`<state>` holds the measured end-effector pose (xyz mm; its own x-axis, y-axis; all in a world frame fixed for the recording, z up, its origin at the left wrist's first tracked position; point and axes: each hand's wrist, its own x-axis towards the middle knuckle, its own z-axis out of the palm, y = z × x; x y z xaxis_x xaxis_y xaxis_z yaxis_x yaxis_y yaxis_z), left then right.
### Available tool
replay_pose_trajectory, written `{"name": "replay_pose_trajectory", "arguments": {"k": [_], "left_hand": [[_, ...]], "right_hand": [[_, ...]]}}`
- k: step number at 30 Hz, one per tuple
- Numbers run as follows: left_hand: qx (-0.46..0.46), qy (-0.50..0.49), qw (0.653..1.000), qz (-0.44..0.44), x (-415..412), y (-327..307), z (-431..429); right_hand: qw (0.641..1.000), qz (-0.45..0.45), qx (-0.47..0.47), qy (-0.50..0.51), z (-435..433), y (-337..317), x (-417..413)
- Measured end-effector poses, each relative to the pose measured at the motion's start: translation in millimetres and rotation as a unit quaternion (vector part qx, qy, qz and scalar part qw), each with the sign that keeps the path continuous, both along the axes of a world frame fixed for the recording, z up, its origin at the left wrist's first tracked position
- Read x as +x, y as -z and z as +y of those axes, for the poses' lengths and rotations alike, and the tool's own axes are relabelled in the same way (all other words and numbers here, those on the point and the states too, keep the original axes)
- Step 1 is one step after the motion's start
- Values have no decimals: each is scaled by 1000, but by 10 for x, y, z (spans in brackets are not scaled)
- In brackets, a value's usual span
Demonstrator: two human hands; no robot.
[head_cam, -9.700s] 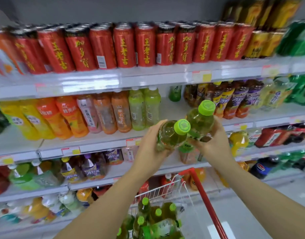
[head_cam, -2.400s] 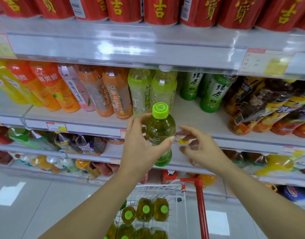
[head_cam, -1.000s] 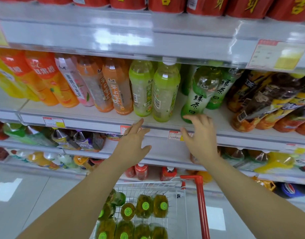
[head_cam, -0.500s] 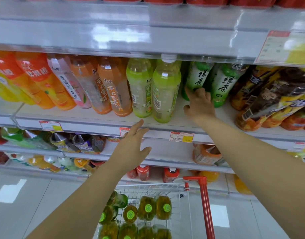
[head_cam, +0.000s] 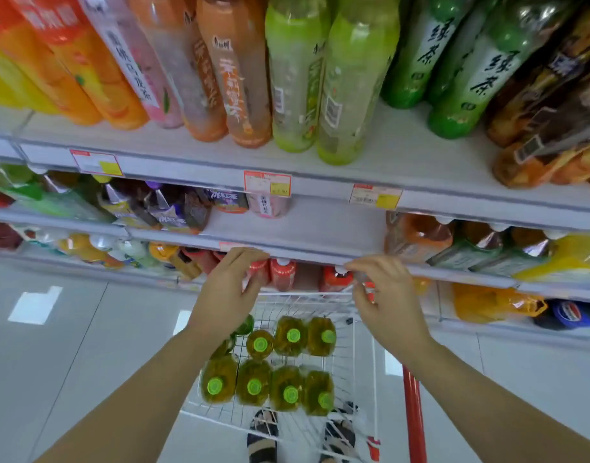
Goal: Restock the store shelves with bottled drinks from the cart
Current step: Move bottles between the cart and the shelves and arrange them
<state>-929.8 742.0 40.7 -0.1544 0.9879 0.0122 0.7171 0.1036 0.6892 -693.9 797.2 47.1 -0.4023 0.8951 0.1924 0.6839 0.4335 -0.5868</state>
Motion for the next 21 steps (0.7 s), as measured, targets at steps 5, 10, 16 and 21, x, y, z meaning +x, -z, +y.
{"name": "replay_pose_trajectory", "arguments": {"k": [5,10,16,21], "left_hand": [[-148,-75,986,-16,-271,780,-769],[-193,-112,972,74,-576,1476,-1352],[-193,-155,968,34,-882,2026,-1745],[-205,-147,968,-13,-937,2177,-1919]], "right_hand": [[976,-84,-188,-76,-561,792,-321],[936,-134,-291,-146,-868,1410,-807],[932,-137,-280,-184,-1032,1989,-1485],[939,-126,-251,-197,-1098,2298,-1999]]}}
